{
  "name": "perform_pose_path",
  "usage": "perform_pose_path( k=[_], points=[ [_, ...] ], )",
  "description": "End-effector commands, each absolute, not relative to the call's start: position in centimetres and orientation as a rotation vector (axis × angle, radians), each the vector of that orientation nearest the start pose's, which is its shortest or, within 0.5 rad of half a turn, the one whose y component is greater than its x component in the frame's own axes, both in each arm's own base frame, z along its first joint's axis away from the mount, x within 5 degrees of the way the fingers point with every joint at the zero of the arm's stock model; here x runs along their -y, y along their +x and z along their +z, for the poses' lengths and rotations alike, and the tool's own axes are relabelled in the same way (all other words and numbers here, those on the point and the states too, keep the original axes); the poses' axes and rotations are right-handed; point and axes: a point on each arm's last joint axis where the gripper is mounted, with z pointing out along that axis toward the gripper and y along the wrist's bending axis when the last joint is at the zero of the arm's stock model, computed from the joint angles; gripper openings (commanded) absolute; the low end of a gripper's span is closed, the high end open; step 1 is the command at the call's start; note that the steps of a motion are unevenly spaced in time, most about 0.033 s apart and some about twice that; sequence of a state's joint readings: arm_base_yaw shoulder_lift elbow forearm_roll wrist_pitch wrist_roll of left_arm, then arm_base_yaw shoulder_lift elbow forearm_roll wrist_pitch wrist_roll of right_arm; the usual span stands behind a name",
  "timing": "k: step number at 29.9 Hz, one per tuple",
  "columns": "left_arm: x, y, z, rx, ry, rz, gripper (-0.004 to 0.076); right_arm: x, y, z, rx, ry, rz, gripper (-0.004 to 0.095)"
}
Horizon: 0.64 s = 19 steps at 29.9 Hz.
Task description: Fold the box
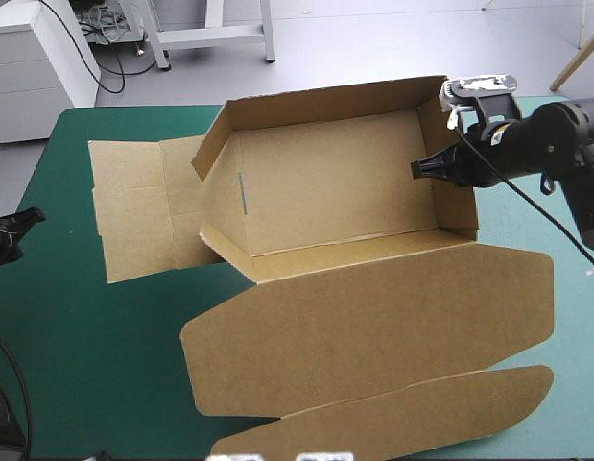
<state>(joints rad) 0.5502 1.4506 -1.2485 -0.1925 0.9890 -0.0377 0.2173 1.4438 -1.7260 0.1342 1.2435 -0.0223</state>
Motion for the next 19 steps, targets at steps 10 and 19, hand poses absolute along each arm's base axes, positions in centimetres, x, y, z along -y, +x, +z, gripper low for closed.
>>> perform_pose_path(
  k=[10,19],
  points=[
    [-13.7,25.6,33.7,-2.508,-0.688,-0.071,0.0006,-8.7,27.1,47.2,-2.269,-0.375,0.506,-0.0019],
    [-13.5,25.3,33.4,-2.619,-0.463,-0.031,0.0006,-9.0,28.0,46.5,-2.285,-0.396,0.519,-0.0019]
  ],
)
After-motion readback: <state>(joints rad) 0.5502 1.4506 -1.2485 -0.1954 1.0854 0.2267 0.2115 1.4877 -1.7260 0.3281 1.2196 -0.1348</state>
